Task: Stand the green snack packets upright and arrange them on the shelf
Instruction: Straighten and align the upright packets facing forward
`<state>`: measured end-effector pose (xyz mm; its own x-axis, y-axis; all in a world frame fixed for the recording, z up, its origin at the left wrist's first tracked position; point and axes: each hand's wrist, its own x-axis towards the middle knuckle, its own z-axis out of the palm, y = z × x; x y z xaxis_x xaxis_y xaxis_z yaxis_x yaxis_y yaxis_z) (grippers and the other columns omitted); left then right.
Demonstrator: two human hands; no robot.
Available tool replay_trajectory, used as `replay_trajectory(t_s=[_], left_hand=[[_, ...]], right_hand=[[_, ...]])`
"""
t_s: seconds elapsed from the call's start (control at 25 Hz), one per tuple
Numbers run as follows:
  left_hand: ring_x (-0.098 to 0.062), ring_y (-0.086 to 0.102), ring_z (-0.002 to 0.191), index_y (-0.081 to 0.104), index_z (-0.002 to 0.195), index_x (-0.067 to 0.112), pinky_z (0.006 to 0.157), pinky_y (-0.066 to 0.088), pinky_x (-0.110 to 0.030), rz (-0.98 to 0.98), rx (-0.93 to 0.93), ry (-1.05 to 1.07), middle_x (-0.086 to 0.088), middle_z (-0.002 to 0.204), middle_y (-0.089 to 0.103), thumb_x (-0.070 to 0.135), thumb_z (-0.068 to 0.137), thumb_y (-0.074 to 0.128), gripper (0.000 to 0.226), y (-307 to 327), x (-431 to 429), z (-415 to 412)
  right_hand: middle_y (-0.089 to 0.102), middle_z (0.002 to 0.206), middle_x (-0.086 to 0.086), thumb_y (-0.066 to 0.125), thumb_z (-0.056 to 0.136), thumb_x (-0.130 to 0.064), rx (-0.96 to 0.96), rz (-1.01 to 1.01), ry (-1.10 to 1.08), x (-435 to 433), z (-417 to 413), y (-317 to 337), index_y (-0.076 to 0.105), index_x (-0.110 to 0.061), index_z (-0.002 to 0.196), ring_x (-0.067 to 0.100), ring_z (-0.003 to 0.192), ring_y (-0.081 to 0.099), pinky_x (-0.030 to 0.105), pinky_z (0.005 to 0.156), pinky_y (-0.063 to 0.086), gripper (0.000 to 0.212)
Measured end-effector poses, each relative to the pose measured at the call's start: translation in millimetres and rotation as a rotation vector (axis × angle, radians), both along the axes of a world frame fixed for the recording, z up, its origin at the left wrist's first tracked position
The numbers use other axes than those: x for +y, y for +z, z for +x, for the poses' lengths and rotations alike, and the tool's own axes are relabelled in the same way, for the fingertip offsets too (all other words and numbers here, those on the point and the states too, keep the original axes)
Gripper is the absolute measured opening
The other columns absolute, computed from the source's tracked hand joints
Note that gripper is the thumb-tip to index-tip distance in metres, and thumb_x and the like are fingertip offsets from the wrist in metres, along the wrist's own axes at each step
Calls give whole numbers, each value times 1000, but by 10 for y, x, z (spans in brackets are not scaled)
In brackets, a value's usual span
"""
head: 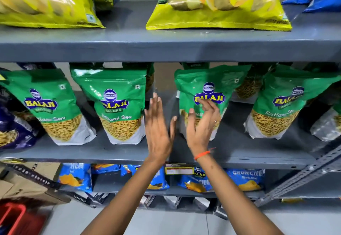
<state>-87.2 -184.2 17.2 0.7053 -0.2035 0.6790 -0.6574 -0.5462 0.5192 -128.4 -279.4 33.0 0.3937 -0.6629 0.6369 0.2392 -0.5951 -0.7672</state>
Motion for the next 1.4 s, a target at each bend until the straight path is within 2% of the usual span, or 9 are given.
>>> replay_trajectory(t_s=[0.16,0.32,0.48,0.64,0.76,0.92,1.16,1.28,1.4], left_hand=[[-20,-2,146,4,146,4,119,-1,-33,2,23,221,-13,154,8,49,91,41,80,29,715,393],[-13,0,146,3,148,8,119,-1,-22,-204,287,141,-8,158,3,56,74,62,106,-193,1337,736],[-19,47,129,35,137,16,101,45,-23,-512,821,-268,-8,141,48,41,56,78,95,-372,1676,1005],[-15,59,115,41,130,18,99,50,-40,-472,886,-306,-8,129,59,34,57,81,85,-405,1675,1031],[-20,57,120,37,135,12,100,49,-42,-495,888,-327,-10,132,57,28,61,81,87,-377,1603,993],[-10,26,141,20,145,18,115,27,-32,-421,640,-36,2,153,28,70,66,62,104,-279,1641,797],[-23,24,142,23,142,4,118,18,-31,-281,76,257,-17,151,29,36,83,63,79,-125,2037,827],[-25,22,142,23,142,3,118,18,-32,-334,128,355,-17,152,28,45,78,65,88,-194,2402,938],[-23,19,143,16,146,6,118,14,-32,-346,338,376,-14,155,21,58,70,66,105,-388,2807,1100]], right_hand=[[51,108,7,51,85,-24,109,76,193,608,412,36,55,-5,110,14,102,50,27,94,42,31],[53,128,2,67,74,-44,452,388,530,953,746,-255,45,-11,125,17,119,51,34,103,42,64],[61,120,-3,73,73,-24,645,441,697,1080,850,-506,42,-24,126,18,113,57,35,99,46,62],[60,120,-5,72,75,-16,648,425,664,1012,873,-562,39,-24,129,14,109,57,36,99,46,64],[58,129,0,74,72,-22,650,436,683,975,846,-566,38,-24,131,18,117,55,34,99,45,69],[51,119,12,68,70,-42,323,234,232,1133,701,-441,45,-12,123,20,110,50,30,97,41,66],[47,97,6,55,83,-16,-15,-45,372,1757,787,-47,55,-8,97,12,91,48,20,82,44,17],[51,95,6,55,82,-10,12,-80,498,2068,1018,-10,58,-4,95,8,90,49,15,83,43,14],[57,105,11,60,76,-13,278,-32,673,2366,1351,-244,57,-9,106,20,95,59,34,87,51,30]])
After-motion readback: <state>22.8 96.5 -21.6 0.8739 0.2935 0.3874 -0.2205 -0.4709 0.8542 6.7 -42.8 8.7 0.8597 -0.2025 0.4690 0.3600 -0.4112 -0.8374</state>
